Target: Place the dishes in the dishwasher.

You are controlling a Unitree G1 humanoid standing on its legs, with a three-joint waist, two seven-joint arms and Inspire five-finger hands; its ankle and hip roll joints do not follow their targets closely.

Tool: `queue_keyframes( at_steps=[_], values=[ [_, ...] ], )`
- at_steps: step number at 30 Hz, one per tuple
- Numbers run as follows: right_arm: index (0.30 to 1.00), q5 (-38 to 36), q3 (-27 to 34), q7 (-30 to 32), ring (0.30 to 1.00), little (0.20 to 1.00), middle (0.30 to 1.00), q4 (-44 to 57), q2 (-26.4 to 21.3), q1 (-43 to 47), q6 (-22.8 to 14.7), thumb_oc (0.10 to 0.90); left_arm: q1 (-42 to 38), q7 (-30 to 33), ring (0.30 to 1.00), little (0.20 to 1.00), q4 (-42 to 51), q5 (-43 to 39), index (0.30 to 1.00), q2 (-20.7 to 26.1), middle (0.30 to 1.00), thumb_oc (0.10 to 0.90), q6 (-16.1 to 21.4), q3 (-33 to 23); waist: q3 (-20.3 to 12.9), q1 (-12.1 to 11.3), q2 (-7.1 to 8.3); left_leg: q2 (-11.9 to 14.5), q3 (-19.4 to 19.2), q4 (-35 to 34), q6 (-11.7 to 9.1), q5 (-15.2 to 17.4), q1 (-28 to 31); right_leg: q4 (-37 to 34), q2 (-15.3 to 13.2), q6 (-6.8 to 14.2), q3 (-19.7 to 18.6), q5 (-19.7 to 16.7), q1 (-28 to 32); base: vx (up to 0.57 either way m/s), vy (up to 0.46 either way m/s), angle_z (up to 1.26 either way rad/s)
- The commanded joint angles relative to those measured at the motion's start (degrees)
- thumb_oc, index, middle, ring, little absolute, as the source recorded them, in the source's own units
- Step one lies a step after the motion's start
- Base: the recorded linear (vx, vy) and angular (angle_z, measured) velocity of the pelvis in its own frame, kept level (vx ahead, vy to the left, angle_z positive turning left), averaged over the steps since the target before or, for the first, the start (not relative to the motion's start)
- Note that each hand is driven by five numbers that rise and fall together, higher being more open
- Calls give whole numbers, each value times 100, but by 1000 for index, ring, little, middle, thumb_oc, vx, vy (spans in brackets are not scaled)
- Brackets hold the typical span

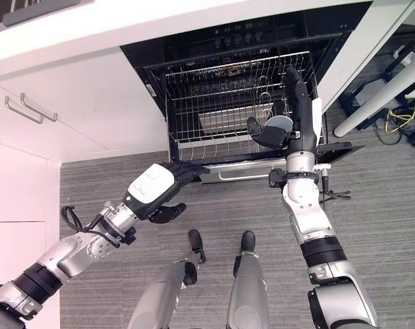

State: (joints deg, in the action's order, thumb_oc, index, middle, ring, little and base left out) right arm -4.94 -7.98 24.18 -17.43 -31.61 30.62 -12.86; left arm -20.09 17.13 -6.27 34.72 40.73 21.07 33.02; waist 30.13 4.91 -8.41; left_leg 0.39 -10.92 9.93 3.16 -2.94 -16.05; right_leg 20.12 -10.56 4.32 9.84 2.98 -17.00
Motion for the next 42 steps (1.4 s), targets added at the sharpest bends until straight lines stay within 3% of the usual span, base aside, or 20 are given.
queue_keyframes(
  at_steps=[1, 4, 12, 15, 17, 18, 20, 22, 26, 28, 30, 34, 35, 36, 37, 38, 39, 40, 42],
  values=[
    [900, 592, 407, 529, 900, 900, 900, 1013, -505, 329, -780, 800, -10, 286, 900, 900, 685, 100, 900, -310, 900, 800, 289, -434, -274, 112, -239, 391, 132, 726, -392, 1085, 248, 6, 151, 14, -136, 590, 289, 18, -30, 7],
    [900, 1049, 419, 806, 900, 900, 900, 1198, -565, 167, -915, 800, 236, 281, 900, 900, 676, 170, 900, -302, 900, 800, 376, -490, -464, 76, -165, 446, 159, 726, -404, 1187, 406, -268, 194, 13, -50, 555, 601, 36, -51, 2],
    [900, 893, 377, 871, 900, 900, 900, 1514, -477, -207, -1134, 800, 727, 347, 900, 900, 636, 287, 900, -263, 900, 800, 490, -616, -824, 11, 62, 491, 196, 726, -437, 1317, 642, -293, 237, 8, 17, 686, 929, 19, -42, 5],
    [900, 144, 324, 338, 900, 900, 900, 1744, -155, -775, -1628, 800, 1137, 622, 900, 900, 517, 211, 900, -311, 900, 800, 193, -748, -1169, -36, 260, 570, 223, 726, -479, 1356, 793, -293, 306, -32, 94, 794, 1167, 16, -69, 12],
    [900, -486, 258, -186, 900, 900, 900, 1923, 12, -1260, -1819, 800, 1450, 1323, 900, 900, 190, -172, 900, -506, 900, 800, -320, -943, -1408, -108, 394, 579, 309, 726, -524, 1381, 901, -293, 371, -72, 114, 902, 1341, 31, -51, 9],
    [900, -700, 242, -334, 900, 900, 900, 1940, 73, -1383, -1847, 800, 1514, 1584, 900, 900, -25, -466, 900, -589, 900, 800, -351, -1082, -1484, -135, 432, 577, 319, 726, -522, 1393, 936, -293, 388, -84, 125, 933, 1384, 35, -21, 10],
    [900, -960, 311, -621, 900, 900, 900, 2052, 252, -1860, -1955, 800, 1663, 2196, 900, 900, -536, -779, 900, -864, 900, 800, -108, -1576, -1672, -134, 570, 559, 132, 726, -499, 1401, 1043, -293, 372, -116, 216, 945, 1425, -25, 17, 16],
    [900, -1133, 432, -867, 900, 900, 900, 2213, 352, -2204, -1944, 800, 1878, 2294, 900, 900, -567, -1198, 900, -1064, 900, 800, 220, -2086, -1747, -143, 686, 649, 11, 726, -514, 1336, 1130, -293, 307, -136, 310, 928, 1514, -28, 131, 25],
    [900, -1163, 466, -1024, 900, 900, 900, 2301, 462, -2365, -2010, 800, 2097, 2119, 900, 900, -455, -1649, 900, -1267, 900, 800, 688, -2582, -1771, -232, 740, 823, 306, 726, -592, 1272, 1166, -293, 232, -112, 262, 924, 1618, 40, 264, 34],
    [900, -1261, 534, -1103, 900, 900, 900, 2390, 470, -2425, -1948, 800, 2205, 2029, 900, 900, -307, -1748, 900, -1314, 900, 800, 717, -2813, -1819, -242, 711, 923, 450, 726, -645, 1244, 1161, -293, 160, -57, 217, 904, 1639, 133, 580, 24],
    [900, -1490, 798, -1256, 900, 900, 900, 2596, 523, -2689, -1770, 800, 2232, 1682, 900, 900, -117, -2193, 900, -1334, 900, 800, 832, -3039, -1894, -125, 671, 833, 299, 726, -535, 1440, 1307, -293, -68, 173, 173, 837, 1772, 213, 677, 22],
    [900, -1685, 915, -1338, 900, 900, 900, 2691, 661, -2900, -1799, 800, 2199, 1414, 900, 900, 67, -2490, 900, -1375, 900, 800, 722, -3190, -1922, -84, 675, 561, 278, 726, -287, 1558, 1341, -293, -220, 308, 79, 538, 1773, 129, 364, 34],
    [900, -1972, 921, -1432, 900, 900, 900, 2736, 801, -2956, -1629, 800, 2155, 1312, 900, 900, 223, -2614, 900, -1360, 900, 800, 600, -3218, -1931, -71, 637, 484, 136, 726, -144, 1636, 1388, -293, -231, 328, 273, 152, 1801, 145, 391, 20],
    [900, -2124, 906, -1523, 900, 900, 900, 2724, 856, -2967, -1583, 800, 2144, 1268, 900, 900, 294, -2733, 900, -1350, 900, 800, 571, -3231, -1904, -83, 637, 467, 52, 726, -103, 1685, 1446, -180, -240, 355, 352, 80, 1798, 127, 365, 1],
    [900, -2157, 900, -1578, 900, 900, 900, 2694, 904, -2963, -1575, 800, 2123, 1271, 900, 900, 316, -2770, 900, -1352, 900, 800, 585, -3231, -1903, -73, 628, 465, 6, 726, -78, 1694, 1443, -35, -173, 367, 372, 65, 1743, 74, 204, -7],
    [900, -2131, 909, -1609, 900, 900, 900, 2681, 953, -2981, -1566, 800, 2060, 1248, 900, 900, 365, -2817, 900, -1328, 900, 800, 614, -3224, -1918, -23, 619, 429, -19, 726, -38, 1722, 1407, 101, 90, 368, 229, 142, 1618, 107, 164, -23],
    [900, -1995, 929, -1518, 900, 900, 900, 2710, 946, -3043, -1549, 800, 1918, 1138, 900, 900, 448, -2868, 900, -1305, 900, 800, 622, -3191, -1941, 74, 624, 329, 38, 726, -12, 1745, 1378, 136, 537, 291, -55, 235, 1477, 173, 147, -19],
    [900, -1971, 967, -1547, 900, 900, 900, 2705, 950, -3086, -1528, 800, 1825, 1039, 900, 900, 541, -2911, 900, -1299, 900, 800, 573, -3178, -1965, 115, 638, 254, 86, 726, -10, 1751, 1368, 22, 762, 201, -105, 316, 1479, 139, 84, -2],
    [900, -2026, 1004, -1620, 900, 900, 900, 2656, 937, -3100, -1544, 800, 1746, 973, 900, 900, 639, -2896, 900, -1304, 900, 800, 522, -3156, -2003, 132, 662, 167, 145, 726, -13, 1732, 1317, -293, 932, 83, -44, 379, 1512, 142, 27, 33]
  ],
)
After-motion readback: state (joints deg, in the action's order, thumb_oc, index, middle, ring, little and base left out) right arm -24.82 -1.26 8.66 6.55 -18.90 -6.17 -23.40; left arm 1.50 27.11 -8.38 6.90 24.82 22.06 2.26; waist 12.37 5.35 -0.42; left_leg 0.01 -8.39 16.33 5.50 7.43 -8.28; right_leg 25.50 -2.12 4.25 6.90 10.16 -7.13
